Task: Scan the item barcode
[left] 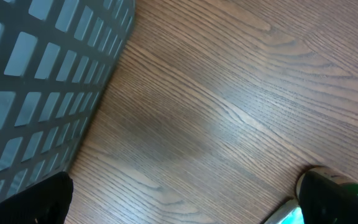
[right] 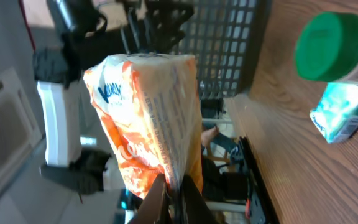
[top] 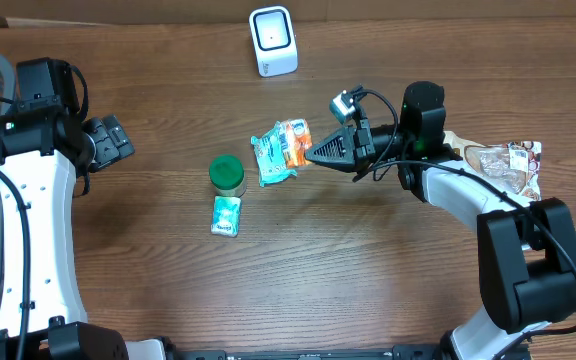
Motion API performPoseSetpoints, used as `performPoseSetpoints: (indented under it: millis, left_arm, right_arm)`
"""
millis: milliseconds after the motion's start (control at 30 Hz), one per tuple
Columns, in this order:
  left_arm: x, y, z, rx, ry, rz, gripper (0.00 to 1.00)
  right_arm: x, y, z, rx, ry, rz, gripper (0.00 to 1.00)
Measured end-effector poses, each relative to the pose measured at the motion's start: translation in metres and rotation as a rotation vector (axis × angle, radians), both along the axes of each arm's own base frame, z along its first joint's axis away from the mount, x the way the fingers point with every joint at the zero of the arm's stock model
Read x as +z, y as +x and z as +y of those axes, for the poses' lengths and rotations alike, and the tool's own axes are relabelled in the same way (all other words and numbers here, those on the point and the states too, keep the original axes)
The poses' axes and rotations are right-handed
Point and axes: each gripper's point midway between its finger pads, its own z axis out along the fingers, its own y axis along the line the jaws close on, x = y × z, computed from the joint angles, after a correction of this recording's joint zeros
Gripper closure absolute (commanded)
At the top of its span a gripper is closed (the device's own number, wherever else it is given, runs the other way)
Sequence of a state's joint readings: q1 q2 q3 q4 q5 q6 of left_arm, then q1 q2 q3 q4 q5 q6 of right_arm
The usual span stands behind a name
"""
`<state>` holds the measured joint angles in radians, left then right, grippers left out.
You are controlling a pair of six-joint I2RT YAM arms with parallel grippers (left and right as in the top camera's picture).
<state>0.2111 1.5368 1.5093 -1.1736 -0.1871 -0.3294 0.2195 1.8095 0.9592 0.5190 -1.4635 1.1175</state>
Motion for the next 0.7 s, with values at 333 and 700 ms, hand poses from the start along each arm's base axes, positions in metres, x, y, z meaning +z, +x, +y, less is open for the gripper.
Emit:
performPoseSetpoints:
  millis: [333,700]
  left_arm:
    - [0.0,0.0,0.0,0.0,0.0,0.0,0.01]
    - [0.0,0.0,0.0,0.0,0.0,-0.001,0.01]
  right_arm:
    - [-0.07,0.011,-0.008,-0.203,-0.237,0.22,0.96]
    - [-0.117,0.01,-0.077,-0.336,-0.971,0.232,0.96]
